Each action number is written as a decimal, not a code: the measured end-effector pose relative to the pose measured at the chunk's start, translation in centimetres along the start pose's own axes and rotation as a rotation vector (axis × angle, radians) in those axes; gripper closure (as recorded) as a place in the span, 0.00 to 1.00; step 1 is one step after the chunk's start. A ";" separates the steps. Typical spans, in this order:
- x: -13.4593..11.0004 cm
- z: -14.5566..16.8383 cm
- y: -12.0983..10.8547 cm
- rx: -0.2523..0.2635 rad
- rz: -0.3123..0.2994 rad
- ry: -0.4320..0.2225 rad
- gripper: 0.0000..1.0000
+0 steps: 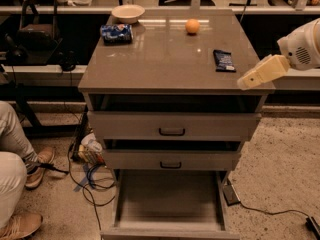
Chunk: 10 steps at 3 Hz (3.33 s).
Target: Place rxbar blueberry into bottom drawer
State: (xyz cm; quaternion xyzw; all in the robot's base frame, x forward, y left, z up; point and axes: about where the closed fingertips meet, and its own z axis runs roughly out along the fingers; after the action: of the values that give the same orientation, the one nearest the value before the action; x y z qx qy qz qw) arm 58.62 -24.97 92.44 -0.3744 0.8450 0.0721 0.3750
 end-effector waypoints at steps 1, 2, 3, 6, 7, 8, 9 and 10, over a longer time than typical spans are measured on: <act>-0.7 2.4 -1.4 0.013 0.055 -0.045 0.00; -1.7 6.3 -3.6 0.023 0.157 -0.121 0.00; -2.4 10.1 -5.3 0.047 0.252 -0.181 0.00; -2.9 17.8 -8.8 0.142 0.397 -0.225 0.00; -3.4 19.1 -9.4 0.174 0.421 -0.226 0.18; -3.0 20.2 -9.3 0.185 0.440 -0.213 0.41; -3.0 20.3 -9.2 0.185 0.445 -0.211 0.64; -3.2 20.1 -9.3 0.185 0.445 -0.211 0.89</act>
Offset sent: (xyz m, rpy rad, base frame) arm 0.1290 0.0075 -0.0501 0.3133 -0.0736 -0.2172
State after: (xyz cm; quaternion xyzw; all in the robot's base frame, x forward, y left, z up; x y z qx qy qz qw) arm 78.06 -21.59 81.92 -0.1340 0.8657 0.1138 0.4687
